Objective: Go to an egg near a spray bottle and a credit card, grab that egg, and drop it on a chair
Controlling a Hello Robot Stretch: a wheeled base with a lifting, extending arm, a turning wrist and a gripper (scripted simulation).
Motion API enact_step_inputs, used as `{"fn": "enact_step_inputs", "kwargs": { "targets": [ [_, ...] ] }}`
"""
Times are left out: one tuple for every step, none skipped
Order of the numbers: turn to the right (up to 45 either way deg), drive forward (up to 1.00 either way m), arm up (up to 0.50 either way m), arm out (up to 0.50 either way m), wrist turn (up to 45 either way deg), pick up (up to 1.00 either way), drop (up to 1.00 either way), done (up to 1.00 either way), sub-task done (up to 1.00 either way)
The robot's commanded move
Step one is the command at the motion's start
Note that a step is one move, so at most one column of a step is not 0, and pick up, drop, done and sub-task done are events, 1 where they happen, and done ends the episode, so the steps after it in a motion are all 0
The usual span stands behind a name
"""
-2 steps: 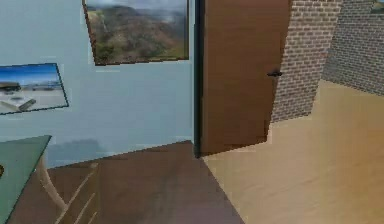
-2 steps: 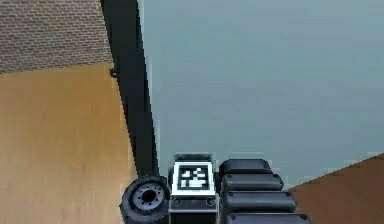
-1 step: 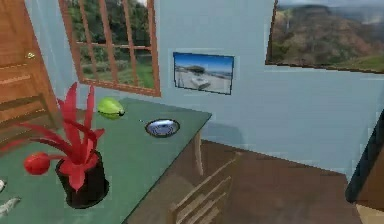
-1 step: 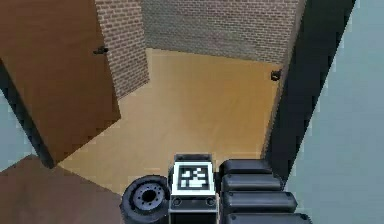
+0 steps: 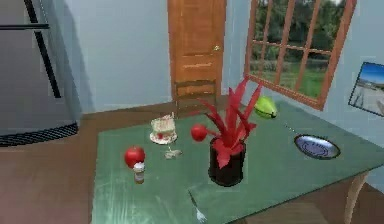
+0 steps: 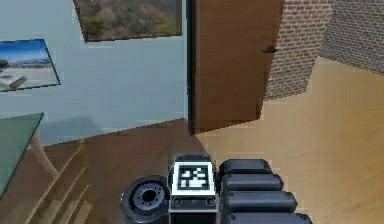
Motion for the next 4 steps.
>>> {"fn": "enact_step_inputs", "kwargs": {
  "targets": [
    [-45.0, 0.00, 0.00, 0.00, 0.0, 0.00, 0.00, 0.00, 0.00],
    [-21.0, 0.00, 0.00, 0.00, 0.0, 0.00, 0.00, 0.00, 0.00],
    [0.0, 0.00, 0.00, 0.48, 0.0, 0.00, 0.00, 0.00, 0.00],
    [0.0, 0.00, 0.00, 0.00, 45.0, 0.00, 0.00, 0.00, 0.00]
  ]
}}
